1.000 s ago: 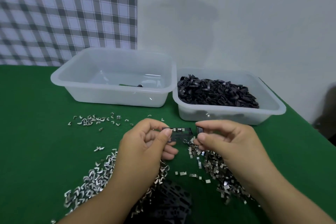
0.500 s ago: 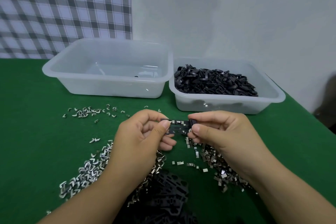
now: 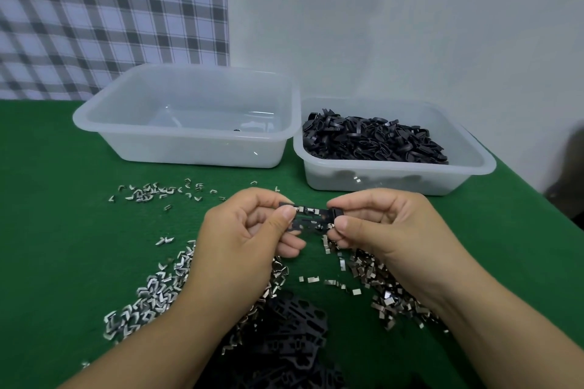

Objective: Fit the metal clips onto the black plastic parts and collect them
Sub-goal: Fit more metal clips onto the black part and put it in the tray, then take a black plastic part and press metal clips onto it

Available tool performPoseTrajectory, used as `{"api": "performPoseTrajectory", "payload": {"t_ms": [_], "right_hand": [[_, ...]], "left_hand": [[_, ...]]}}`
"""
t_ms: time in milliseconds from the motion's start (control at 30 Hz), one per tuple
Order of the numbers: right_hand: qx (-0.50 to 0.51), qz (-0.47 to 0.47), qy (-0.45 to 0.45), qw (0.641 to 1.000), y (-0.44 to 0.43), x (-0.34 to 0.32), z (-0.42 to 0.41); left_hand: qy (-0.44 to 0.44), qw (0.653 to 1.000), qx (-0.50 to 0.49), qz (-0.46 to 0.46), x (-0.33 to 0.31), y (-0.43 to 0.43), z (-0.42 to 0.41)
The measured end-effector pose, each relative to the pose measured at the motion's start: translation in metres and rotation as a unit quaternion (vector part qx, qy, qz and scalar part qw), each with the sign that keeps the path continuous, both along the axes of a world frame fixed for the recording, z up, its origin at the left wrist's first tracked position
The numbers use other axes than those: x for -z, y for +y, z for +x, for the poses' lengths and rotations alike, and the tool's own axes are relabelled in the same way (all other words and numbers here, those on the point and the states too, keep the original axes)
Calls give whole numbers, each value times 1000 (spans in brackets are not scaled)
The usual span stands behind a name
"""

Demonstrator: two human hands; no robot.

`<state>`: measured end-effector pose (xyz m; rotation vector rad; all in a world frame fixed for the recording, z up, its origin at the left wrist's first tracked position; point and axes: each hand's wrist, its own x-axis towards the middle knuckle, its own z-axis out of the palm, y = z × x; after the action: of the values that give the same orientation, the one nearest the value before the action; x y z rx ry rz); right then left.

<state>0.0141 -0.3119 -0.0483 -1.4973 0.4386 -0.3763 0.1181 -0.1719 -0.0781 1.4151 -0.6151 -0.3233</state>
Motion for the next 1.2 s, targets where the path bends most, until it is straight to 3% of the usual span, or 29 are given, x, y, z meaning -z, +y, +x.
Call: {"api": "performPoseTrajectory", "payload": {"t_ms": [600,867,967,1067,1200], "right_hand": [[-28,-11,17,999,-1,4,3],[12,-111,1,994,5,2,0],[73,-238,-20,968,14,-8,-1],[149,-360,-81,917,14,-34,11],[206,-442,-106,866,0,-71,77]], "left_hand": [[-52,998,17,-23,-1,1,1],[-63,997,42,-32,1,1,-2],[-26,998,35,-44,2,1,-1],[-1,998,44,-49,-1,2,0],[2,999,39,-33,0,3,0]]}}
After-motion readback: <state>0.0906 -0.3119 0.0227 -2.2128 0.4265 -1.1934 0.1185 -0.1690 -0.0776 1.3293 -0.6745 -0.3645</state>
